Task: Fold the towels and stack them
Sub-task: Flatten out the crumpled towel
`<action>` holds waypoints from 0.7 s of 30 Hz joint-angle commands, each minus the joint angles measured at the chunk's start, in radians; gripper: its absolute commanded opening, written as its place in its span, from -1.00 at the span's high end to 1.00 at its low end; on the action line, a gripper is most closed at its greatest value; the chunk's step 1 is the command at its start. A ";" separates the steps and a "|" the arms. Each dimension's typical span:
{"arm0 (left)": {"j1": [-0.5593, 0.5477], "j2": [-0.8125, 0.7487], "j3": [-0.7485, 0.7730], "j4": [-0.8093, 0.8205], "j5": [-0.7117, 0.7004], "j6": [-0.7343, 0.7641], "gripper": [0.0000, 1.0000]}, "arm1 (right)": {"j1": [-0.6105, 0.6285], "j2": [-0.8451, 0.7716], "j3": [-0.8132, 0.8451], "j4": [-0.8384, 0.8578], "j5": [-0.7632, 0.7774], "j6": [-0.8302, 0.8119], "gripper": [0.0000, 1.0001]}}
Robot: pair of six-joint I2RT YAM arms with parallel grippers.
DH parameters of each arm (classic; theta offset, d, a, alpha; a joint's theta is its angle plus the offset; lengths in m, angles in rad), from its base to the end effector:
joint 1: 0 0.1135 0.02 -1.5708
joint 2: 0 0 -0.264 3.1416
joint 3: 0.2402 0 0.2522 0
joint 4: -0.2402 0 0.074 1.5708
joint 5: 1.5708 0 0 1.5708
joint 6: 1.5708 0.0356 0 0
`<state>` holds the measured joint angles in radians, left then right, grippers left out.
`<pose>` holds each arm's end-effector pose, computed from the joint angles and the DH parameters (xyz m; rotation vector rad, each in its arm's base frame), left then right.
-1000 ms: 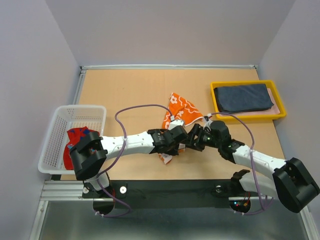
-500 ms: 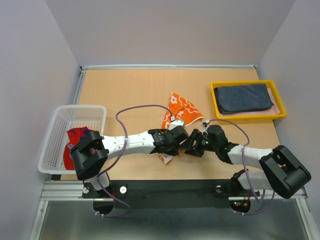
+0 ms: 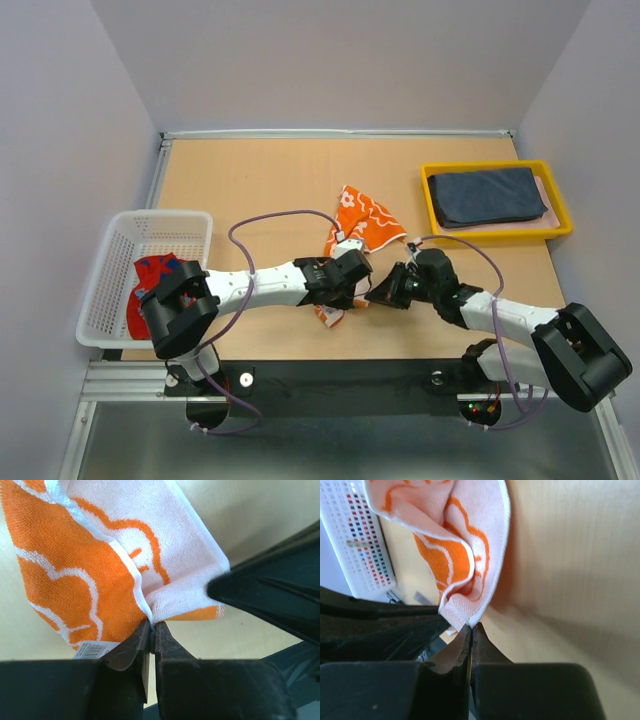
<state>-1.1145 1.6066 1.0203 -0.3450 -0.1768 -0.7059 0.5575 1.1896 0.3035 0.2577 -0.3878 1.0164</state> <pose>0.1518 -0.2951 0.2043 0.4465 2.5256 -0.5309 0.1708 0.1224 0.1439 0.3190 2.4449 1.2254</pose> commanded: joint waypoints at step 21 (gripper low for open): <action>0.191 -0.315 -0.197 0.023 0.042 0.000 1.00 | -0.004 -0.039 0.198 -0.427 0.265 -0.208 0.99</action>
<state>-0.9573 1.3628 0.8246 -0.3134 -0.1257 -0.7151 0.5613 1.1946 0.3767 -0.0349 -0.2245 0.8913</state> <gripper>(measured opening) 0.149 0.021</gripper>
